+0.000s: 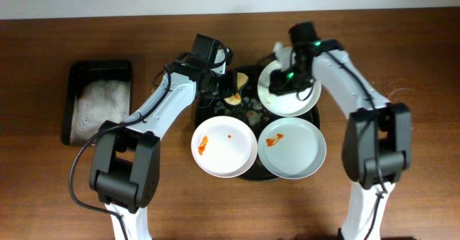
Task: Clean dirty plates on tray and stack at the side
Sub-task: 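Carry the plate right and set it on the table with the right gripper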
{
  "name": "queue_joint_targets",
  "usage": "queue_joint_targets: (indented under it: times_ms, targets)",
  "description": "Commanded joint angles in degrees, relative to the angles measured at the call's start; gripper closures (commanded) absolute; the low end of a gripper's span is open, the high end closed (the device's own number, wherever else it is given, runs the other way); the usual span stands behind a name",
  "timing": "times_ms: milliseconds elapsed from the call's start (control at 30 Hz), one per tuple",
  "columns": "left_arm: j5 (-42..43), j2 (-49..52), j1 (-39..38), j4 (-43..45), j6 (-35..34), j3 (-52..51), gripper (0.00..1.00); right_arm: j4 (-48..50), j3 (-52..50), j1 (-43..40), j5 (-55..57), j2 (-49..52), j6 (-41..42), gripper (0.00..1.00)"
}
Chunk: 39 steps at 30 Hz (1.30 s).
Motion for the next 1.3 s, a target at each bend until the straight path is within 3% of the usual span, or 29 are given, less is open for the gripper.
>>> queue_joint_targets:
  times_ms: [0, 167, 233, 500, 633, 800, 900, 1067, 1267]
  targets:
    - [1.8, -1.6, 0.1, 0.2, 0.9, 0.0, 0.99, 0.1, 2.4, -6.9, -0.2, -4.2, 3.2, 0.55]
    - [1.8, -1.6, 0.1, 0.4, 0.9, 0.0, 0.99, 1.2, 2.3, -15.5, -1.4, -2.0, -2.0, 0.55]
    - [1.8, -1.6, 0.1, 0.9, 0.9, 0.0, 0.99, 0.7, 2.3, -16.2, -4.5, 0.0, -6.6, 0.55]
    - [1.8, -1.6, 0.1, 1.0, 0.9, 0.0, 0.99, 2.4, 2.3, -15.6, -8.0, 6.1, -10.7, 0.55]
    - [1.9, -1.6, 0.1, 1.0, 0.9, 0.0, 0.99, 3.3, 2.3, -16.1, -8.1, 6.3, -10.3, 0.95]
    - [1.8, -1.6, 0.1, 1.0, 2.1, 0.0, 0.99, 0.3, 2.5, -16.5, -8.1, 2.5, -9.9, 0.96]
    - [1.8, -1.6, 0.1, 0.9, 4.1, 0.0, 0.99, -0.1, 2.5, -16.3, -6.9, -4.2, -5.3, 0.96]
    - [1.8, -1.6, 0.1, 1.0, 6.8, 0.0, 1.00, -1.6, 2.5, -11.2, 12.0, -12.3, -1.7, 0.96]
    - [1.4, -1.7, 0.1, 0.1, 11.5, 0.0, 0.99, -4.7, 2.4, 4.9, 49.3, -12.5, 6.6, 0.96]
